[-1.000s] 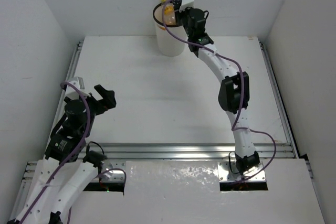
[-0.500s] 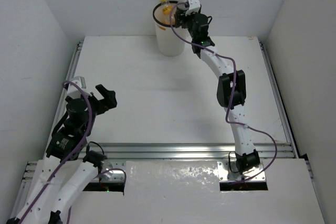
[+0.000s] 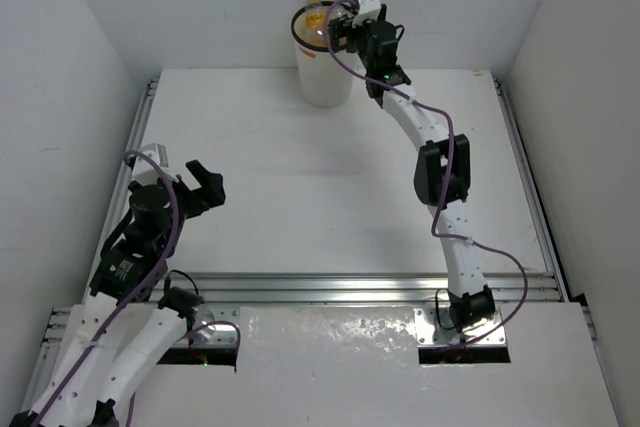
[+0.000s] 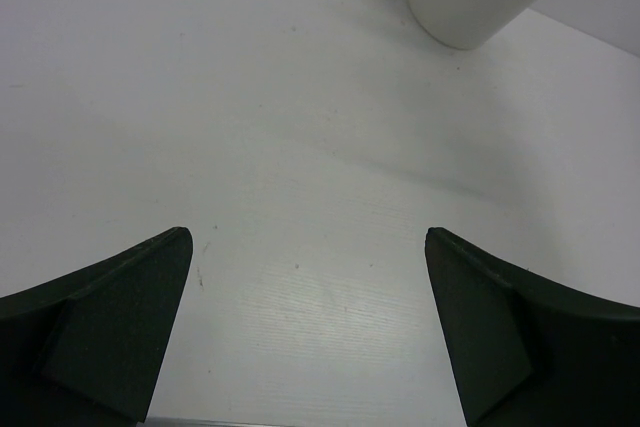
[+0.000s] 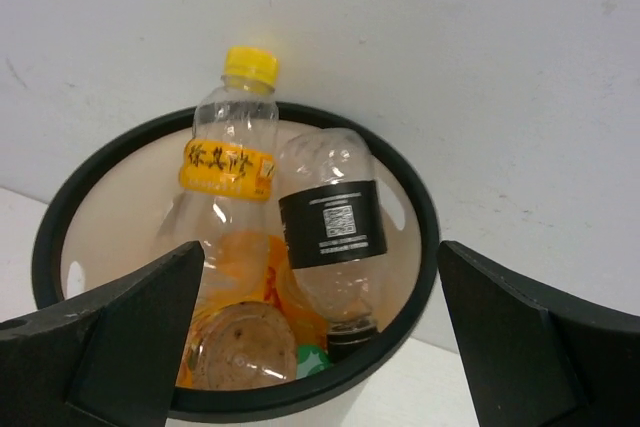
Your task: Put the plastic bottles in the bin
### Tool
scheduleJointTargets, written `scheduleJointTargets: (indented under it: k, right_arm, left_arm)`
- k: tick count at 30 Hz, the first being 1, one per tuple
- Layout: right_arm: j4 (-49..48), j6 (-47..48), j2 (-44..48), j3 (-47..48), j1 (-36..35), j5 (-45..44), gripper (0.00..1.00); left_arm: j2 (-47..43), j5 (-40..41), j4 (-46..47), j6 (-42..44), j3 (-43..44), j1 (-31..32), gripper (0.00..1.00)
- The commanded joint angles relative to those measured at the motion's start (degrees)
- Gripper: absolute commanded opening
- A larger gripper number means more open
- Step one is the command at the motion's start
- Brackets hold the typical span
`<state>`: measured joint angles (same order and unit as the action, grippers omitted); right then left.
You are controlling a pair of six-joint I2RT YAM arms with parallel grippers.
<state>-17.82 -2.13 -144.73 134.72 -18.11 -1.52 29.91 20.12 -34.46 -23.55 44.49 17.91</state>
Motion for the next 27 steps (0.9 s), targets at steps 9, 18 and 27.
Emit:
scheduleJointTargets:
  k: [9,18,27]
  right_arm:
    - [24.6,-6.9,45.6,-32.2,-0.1,-9.6,0.99]
    - [31.7,-15.5,90.3,-84.6,-1.8,1.8,0.99]
    - [45.9,-20.5,112.8,-98.1,-1.8,1.3,0.99]
  left_arm:
    - [7.9,2.0,0.9,0.5,2.3,-3.4,1.00]
    - [1.6,5.9,1.1,-0.3,1.6,-5.9,1.00]
    - [-0.1,2.0,3.2,0.5,-0.5,-6.0,1.00]
